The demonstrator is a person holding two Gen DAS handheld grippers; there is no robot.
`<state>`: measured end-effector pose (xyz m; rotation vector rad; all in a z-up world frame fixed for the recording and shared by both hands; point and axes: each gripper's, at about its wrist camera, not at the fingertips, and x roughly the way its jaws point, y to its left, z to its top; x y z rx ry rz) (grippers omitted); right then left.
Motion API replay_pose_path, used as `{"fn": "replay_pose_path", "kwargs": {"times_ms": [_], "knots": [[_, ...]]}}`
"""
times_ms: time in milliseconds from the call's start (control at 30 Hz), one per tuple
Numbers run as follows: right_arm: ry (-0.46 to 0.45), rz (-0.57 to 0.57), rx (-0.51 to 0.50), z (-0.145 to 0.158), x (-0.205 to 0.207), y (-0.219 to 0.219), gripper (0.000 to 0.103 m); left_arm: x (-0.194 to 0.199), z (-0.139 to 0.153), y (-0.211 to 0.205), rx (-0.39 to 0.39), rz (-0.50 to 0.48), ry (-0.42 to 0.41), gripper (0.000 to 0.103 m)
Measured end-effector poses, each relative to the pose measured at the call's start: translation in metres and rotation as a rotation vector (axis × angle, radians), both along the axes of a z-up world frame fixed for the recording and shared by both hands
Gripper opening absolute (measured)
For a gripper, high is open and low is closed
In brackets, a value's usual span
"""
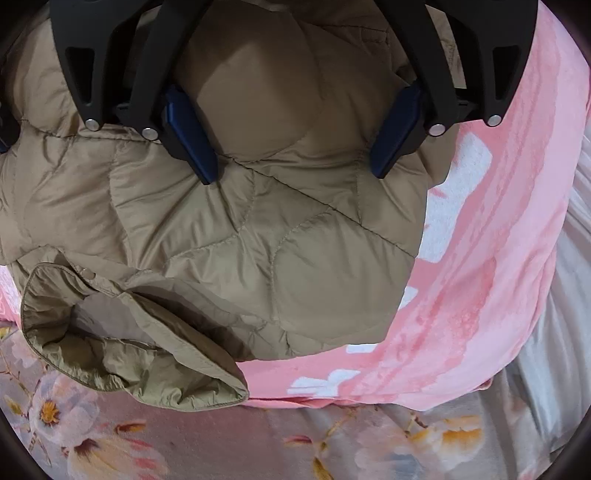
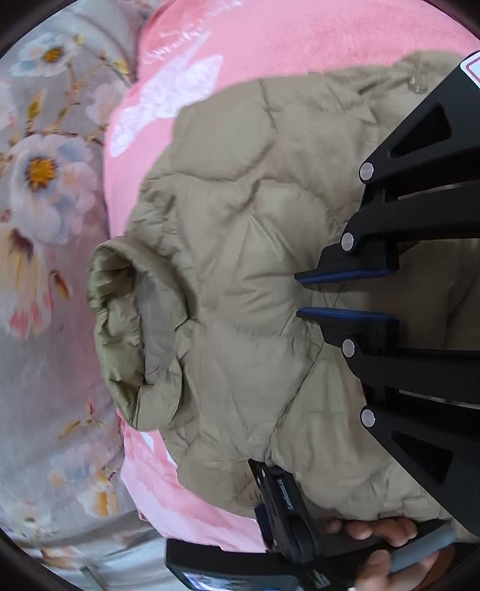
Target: Fold large clothes
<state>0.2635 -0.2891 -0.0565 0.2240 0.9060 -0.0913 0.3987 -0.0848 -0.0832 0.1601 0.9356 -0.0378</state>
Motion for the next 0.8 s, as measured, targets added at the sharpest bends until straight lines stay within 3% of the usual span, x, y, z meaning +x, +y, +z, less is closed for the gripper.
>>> {"fn": "replay_pose_path", "kwargs": {"times_ms": [200,800], "knots": [[-0.02,0.003,-0.039,-0.011,0.0,0.006,0.011,-0.007,-0.004,-0.003,0.036,0.009,-0.061,0.086],[-0.039,-0.003,-0.056,-0.017,0.0,0.007,0.011,-0.011,-0.006,-0.01,0.084,0.033,-0.083,0.09]]}}
